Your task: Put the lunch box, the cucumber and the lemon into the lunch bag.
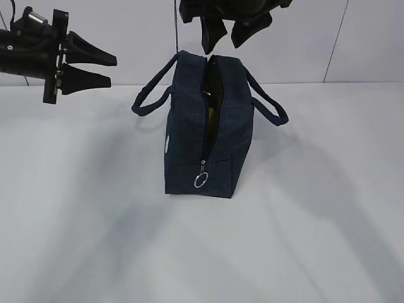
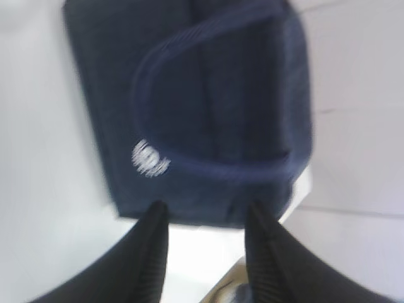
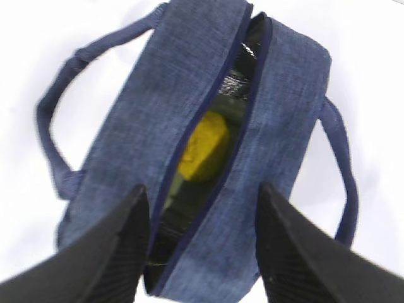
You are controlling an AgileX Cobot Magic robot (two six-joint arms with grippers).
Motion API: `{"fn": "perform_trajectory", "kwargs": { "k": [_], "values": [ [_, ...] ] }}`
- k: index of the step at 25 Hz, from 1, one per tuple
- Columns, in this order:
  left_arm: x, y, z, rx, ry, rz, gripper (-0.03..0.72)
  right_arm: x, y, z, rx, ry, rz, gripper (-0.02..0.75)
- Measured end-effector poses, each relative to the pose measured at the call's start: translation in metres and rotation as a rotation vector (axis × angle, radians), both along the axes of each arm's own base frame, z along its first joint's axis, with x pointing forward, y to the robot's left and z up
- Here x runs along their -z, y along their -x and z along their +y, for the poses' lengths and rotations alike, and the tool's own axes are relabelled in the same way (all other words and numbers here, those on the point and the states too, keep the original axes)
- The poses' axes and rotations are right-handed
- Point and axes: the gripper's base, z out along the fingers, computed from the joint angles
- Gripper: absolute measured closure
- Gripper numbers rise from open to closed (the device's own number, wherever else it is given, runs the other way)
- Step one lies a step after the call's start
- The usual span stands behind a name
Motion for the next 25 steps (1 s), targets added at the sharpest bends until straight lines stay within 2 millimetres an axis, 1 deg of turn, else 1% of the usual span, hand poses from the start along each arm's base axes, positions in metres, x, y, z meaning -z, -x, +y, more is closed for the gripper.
{"fn": "perform_trajectory", "kwargs": {
  "k": [2,4,7,11,14,17,20,22,25],
  "values": [
    [-0.008,0.003,0.004,0.002,-0.022,-0.023,0.402,-0.007,0.005,0.002,-0.011,-0.047,0.007,0.333],
    [-0.016,0.008,0.007,0.021,-0.066,-0.047,0.410,-0.014,0.012,0.004,-0.031,-0.102,0.022,0.332],
    [-0.022,0.018,0.011,0.085,-0.187,-0.075,0.414,-0.022,0.025,0.005,-0.067,-0.164,0.051,0.334],
    [-0.027,0.031,0.017,0.152,-0.359,-0.081,0.416,-0.029,0.042,0.000,-0.084,-0.196,0.079,0.335],
    [-0.037,0.040,0.022,0.178,-0.451,-0.098,0.430,-0.033,0.052,-0.002,-0.089,-0.214,0.095,0.335],
    [-0.049,0.047,0.024,0.185,-0.504,-0.126,0.449,-0.037,0.054,-0.004,-0.132,-0.197,0.076,0.335],
    [-0.063,0.057,0.025,0.196,-0.574,-0.151,0.452,-0.034,0.054,-0.005,-0.181,-0.156,0.060,0.335],
    [-0.070,0.065,0.024,0.210,-0.630,-0.155,0.450,-0.034,0.055,-0.006,-0.178,-0.144,0.058,0.335],
    [-0.081,0.076,0.022,0.224,-0.733,-0.158,0.450,-0.034,0.064,-0.009,-0.182,-0.105,0.053,0.335]
  ]
}}
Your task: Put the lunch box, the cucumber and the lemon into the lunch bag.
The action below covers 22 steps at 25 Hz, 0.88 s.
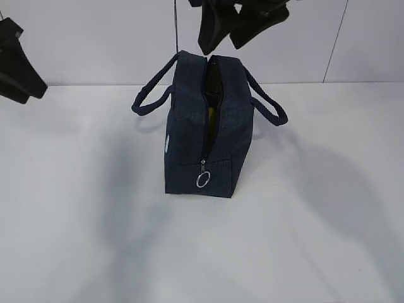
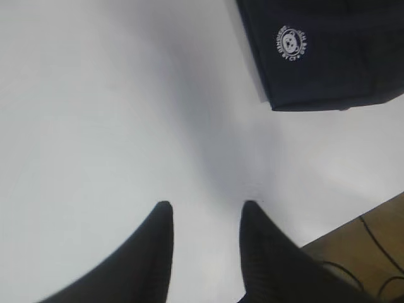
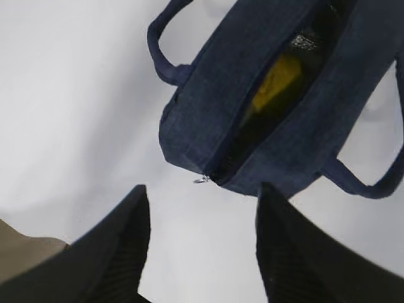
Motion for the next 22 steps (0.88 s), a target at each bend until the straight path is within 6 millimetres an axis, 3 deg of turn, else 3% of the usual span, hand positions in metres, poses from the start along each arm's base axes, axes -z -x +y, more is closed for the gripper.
{"fn": "perform_trajectory", "kwargs": {
  "k": [8,17,22],
  "values": [
    [-0.025,0.026,-0.016,0.018,-0.173,-0.048,0.450,0.003,0.048,-0.018,0.028,0.033,-0.083,0.336],
    [-0.055,0.054,-0.033,0.050,-0.167,-0.124,0.450,0.046,0.116,-0.062,0.045,-0.073,-0.275,0.335],
    [-0.068,0.068,-0.041,0.066,-0.155,-0.160,0.450,0.072,0.140,-0.076,0.050,-0.145,-0.386,0.336]
  ]
}}
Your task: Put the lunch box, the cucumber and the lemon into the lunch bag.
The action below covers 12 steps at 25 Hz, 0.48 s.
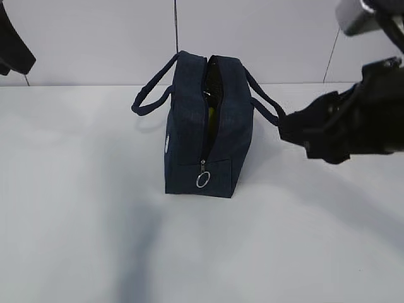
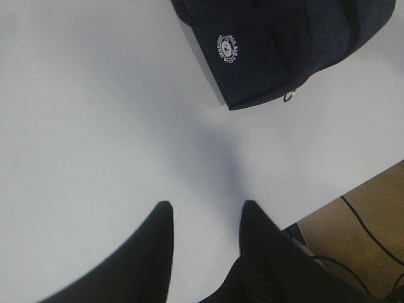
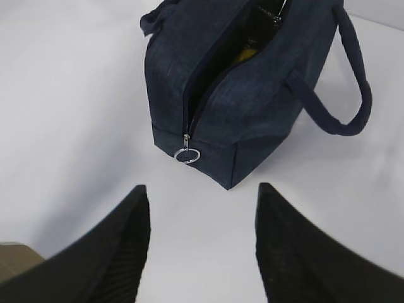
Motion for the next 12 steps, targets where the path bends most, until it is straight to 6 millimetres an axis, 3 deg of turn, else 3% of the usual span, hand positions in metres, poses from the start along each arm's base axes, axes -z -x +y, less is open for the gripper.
{"fn": "perform_trajectory", "kwargs": {
  "k": [9,12],
  "values": [
    [-0.007,0.013,-0.016,0.053,0.010,-0.018,0.450,0.061,0.011,-0.007,0.000,-0.082,-0.133,0.335],
    [-0.008,0.013,-0.015,0.053,-0.003,-0.023,0.450,0.072,0.015,-0.009,0.001,-0.095,-0.151,0.336]
  ]
}}
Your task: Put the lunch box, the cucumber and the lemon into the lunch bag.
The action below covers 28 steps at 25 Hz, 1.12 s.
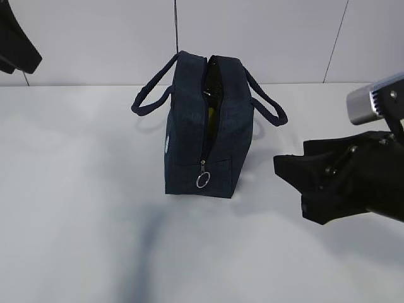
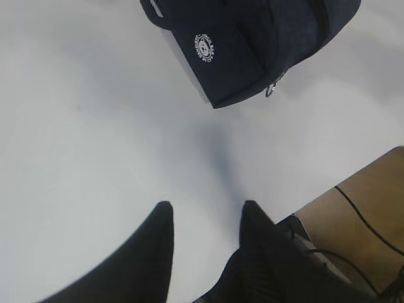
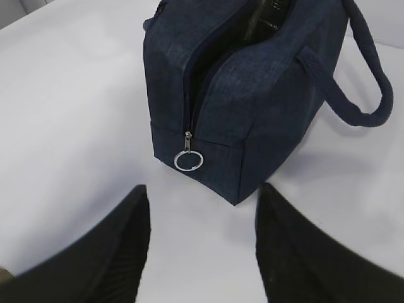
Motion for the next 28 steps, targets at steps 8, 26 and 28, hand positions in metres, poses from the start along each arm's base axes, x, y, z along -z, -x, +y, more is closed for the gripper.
{"fn": "perform_trajectory", "kwargs": {
  "k": [8,26,28],
  "values": [
    [0.001,-0.001,0.002,-0.003,-0.023,-0.006,0.450,0.025,-0.015,0.009,0.012,0.001,0.048,0.335],
    [0.001,-0.001,0.002,-0.017,-0.018,0.001,0.450,0.110,-0.057,0.051,-0.151,-0.115,-0.151,0.336],
    [0.001,-0.001,0.002,-0.017,-0.018,0.001,0.450,0.115,-0.058,0.052,-0.154,-0.121,-0.149,0.336]
  ]
}}
